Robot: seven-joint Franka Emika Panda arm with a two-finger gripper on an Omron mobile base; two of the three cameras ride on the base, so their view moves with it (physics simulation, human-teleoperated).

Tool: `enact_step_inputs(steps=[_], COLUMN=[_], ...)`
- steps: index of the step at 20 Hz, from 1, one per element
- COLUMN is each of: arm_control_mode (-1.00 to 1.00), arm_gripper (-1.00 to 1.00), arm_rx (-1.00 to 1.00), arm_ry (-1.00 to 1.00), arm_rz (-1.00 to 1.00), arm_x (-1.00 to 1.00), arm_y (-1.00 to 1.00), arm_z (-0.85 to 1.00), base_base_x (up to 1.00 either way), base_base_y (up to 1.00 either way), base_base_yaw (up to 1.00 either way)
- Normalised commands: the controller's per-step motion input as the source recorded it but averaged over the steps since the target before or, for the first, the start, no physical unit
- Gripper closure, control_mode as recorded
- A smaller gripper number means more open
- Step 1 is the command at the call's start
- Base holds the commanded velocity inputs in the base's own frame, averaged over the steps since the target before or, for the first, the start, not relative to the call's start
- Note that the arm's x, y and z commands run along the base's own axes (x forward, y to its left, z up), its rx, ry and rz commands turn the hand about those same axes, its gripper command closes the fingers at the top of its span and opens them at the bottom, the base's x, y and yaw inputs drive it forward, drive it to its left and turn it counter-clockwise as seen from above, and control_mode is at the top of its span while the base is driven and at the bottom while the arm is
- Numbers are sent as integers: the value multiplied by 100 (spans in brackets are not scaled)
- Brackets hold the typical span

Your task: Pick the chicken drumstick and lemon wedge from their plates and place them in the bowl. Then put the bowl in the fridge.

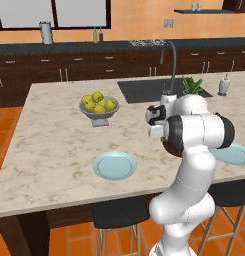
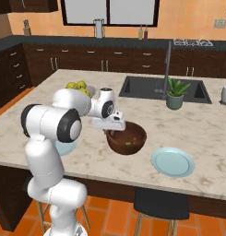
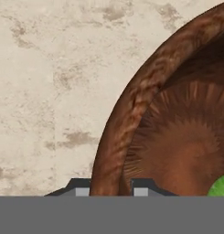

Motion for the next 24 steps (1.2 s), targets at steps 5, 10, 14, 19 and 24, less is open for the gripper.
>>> enact_step_inputs(steps=[5, 10, 14, 19, 24], arm_control_mode=[-100, -100, -100, -100, -100], arm_gripper=[100, 100, 100, 100, 100], arm_rx=[0, 0, -5, -2, 6], arm_ry=[8, 6, 3, 1, 0], arm_rz=[7, 25, 42, 54, 61], arm_x=[-9, -23, -41, -45, -29], arm_y=[-3, 2, 46, 39, 10], arm_z=[100, 100, 91, 64, 44], base_base_x=[0, 0, 0, 0, 0], base_base_y=[0, 0, 0, 0, 0], base_base_yaw=[0, 0, 0, 0, 0])
